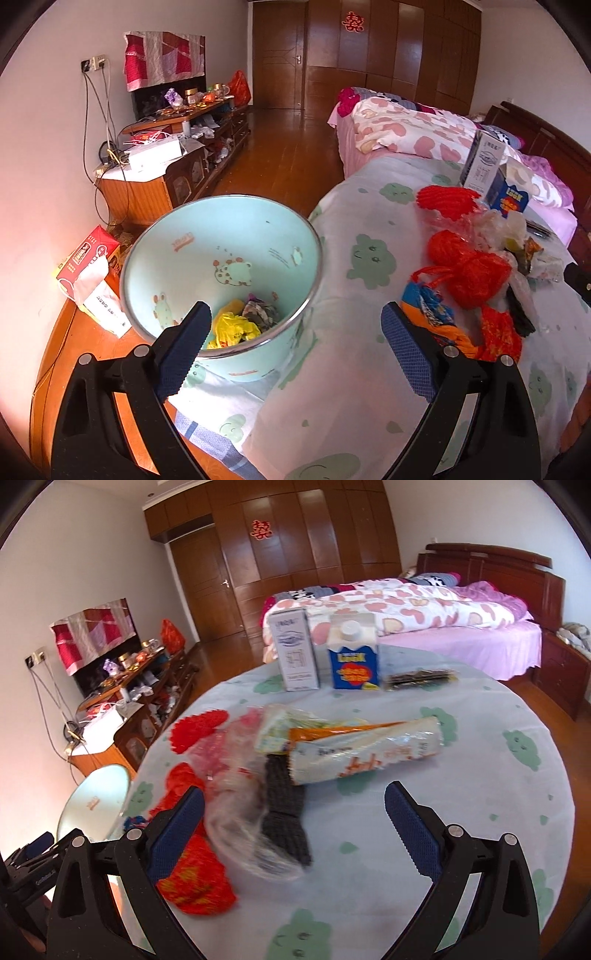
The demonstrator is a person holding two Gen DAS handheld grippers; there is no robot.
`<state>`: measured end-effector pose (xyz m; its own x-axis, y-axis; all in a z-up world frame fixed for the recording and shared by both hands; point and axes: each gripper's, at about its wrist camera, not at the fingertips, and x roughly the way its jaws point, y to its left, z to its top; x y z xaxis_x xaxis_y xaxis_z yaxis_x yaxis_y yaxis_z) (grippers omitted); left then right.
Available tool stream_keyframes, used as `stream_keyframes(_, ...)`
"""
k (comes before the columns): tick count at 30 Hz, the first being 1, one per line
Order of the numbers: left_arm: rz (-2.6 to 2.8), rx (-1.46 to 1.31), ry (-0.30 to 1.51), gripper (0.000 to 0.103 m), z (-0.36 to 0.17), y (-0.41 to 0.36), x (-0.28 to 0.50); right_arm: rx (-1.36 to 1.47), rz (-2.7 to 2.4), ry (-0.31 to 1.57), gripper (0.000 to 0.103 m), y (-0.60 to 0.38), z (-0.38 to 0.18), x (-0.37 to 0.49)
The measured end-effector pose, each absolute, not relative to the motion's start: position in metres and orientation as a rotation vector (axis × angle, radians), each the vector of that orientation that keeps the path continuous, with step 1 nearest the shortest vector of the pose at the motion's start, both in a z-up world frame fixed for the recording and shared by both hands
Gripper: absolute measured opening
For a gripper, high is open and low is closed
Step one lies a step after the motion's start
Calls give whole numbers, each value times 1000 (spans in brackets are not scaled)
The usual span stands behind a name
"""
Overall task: Collect trash
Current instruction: 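Return both tools to the table and grasp the blue-orange wrapper with the left tool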
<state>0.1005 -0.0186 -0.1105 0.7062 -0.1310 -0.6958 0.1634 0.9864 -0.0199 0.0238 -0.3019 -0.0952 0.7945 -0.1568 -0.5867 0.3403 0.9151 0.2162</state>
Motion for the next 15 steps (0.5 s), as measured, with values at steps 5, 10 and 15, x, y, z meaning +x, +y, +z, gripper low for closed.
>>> stream_keyframes(5, -235, 61, 794, 89, -114, -46, 91, 309, -319, 601, 95, -322, -100, 9)
stream_keyframes(10, -275, 81, 817, 79, -119, -77, 83, 296, -354, 611, 86, -339, -108, -7)
stream_keyframes(15, -264, 86, 838, 77, -124, -96, 82, 319, -358, 601, 83, -352, -110, -18)
